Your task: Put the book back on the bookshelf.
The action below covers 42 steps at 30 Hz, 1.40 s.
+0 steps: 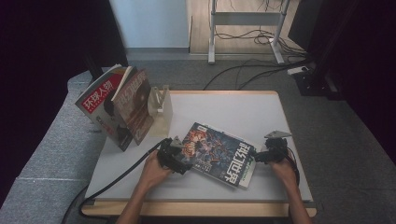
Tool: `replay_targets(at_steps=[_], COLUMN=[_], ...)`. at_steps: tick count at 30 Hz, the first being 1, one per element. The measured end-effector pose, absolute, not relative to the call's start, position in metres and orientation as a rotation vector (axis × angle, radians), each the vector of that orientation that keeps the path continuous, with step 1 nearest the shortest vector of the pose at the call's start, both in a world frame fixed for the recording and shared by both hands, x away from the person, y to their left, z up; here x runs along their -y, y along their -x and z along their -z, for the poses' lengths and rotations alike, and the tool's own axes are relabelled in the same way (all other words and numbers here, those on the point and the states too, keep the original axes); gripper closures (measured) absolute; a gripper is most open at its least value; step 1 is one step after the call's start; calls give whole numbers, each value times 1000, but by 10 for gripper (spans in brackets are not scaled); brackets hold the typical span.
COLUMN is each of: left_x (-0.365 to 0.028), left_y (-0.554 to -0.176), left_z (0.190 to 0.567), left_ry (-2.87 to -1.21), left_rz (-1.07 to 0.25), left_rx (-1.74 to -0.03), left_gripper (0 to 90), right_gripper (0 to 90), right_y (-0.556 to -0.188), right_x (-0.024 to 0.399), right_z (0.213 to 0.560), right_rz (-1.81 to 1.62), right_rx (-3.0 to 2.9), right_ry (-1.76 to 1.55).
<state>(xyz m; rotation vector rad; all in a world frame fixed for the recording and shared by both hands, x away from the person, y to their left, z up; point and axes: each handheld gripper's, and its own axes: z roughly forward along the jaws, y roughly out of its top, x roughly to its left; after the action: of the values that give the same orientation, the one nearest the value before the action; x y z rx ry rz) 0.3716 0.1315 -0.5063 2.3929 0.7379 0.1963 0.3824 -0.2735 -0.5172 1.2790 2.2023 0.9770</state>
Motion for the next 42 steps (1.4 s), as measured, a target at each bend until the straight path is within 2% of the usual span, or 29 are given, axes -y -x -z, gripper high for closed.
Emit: replay_targets(at_steps=[12,18,26,37,39,42], left_x=[-127,-132,-128,-139,-135,-129], left_y=[-348,-339,-324,-335,-336,-341], left_z=[504,505,506,483,477,468], left_ry=[-2428,-2364,-2397,-2345,-2370,-2363], left_rz=[-205,-121,-137,-175,-220,-222], left_rx=[-718,-727,-687,-685,-662,-634], left_gripper=[0,0,0,5,2,0], right_gripper=[0,0,12,5,2,0], right_y=[-400,-411,-424,-413,-409,-403], right_x=[274,274,271,272,271,269], right_z=[518,518,518,512,509,505], right_rz=[-972,-975,-967,-1008,-1014,-1022], right_rx=[-2168,-2154,-2135,-2130,-2135,-2144], right_ry=[-1321,-1338,-1351,-1315,-1301,-1278])
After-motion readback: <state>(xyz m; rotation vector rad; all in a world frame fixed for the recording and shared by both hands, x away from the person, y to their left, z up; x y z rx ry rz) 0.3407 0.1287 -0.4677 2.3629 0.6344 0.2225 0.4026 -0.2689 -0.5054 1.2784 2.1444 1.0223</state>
